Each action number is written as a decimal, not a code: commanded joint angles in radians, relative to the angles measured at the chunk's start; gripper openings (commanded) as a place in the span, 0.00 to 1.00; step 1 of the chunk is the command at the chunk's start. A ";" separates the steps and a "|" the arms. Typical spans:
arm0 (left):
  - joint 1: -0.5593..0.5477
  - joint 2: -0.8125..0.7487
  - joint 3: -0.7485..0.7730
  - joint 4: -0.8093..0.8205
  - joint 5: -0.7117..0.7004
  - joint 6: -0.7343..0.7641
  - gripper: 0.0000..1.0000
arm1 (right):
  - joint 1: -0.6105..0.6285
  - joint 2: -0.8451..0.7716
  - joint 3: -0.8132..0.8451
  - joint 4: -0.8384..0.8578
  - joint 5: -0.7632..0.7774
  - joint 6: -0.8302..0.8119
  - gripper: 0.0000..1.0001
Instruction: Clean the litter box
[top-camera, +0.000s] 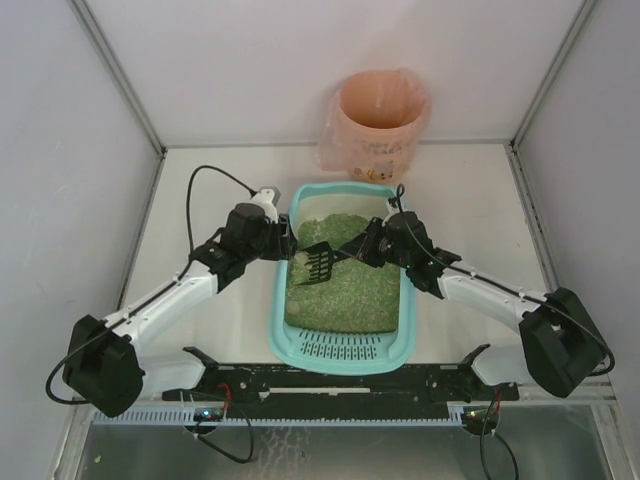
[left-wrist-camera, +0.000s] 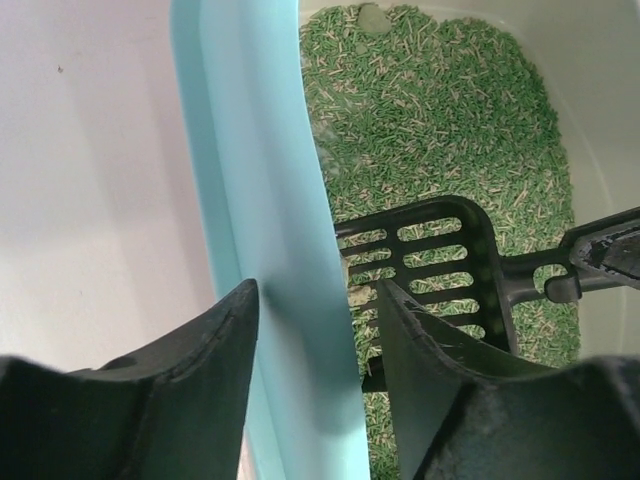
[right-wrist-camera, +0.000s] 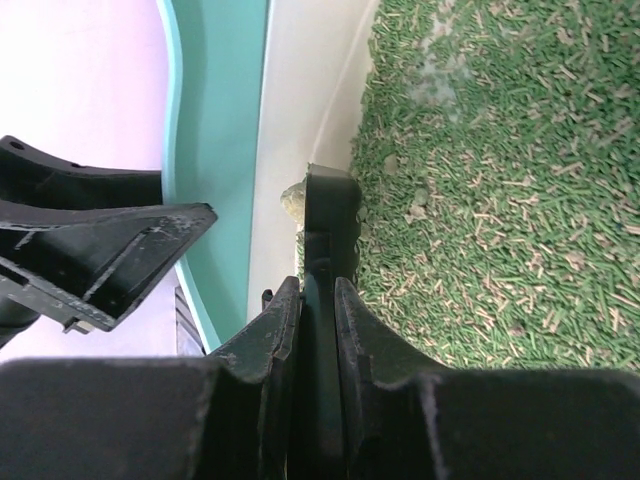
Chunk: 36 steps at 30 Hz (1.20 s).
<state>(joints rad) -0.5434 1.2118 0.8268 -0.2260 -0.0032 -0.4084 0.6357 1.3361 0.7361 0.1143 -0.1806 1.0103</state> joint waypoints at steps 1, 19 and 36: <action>-0.008 -0.061 0.079 -0.002 0.029 0.003 0.59 | -0.014 -0.083 -0.022 0.026 0.015 0.005 0.00; 0.015 -0.297 0.231 -0.269 -0.149 0.076 0.84 | -0.233 -0.489 -0.274 0.141 -0.197 0.125 0.00; 0.185 -0.335 0.136 -0.282 -0.033 0.088 0.84 | -0.403 -0.582 -0.383 0.208 -0.371 0.249 0.00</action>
<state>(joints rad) -0.3824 0.8715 0.9771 -0.5423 -0.1074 -0.3447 0.3046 0.7658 0.3489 0.2596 -0.4900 1.2198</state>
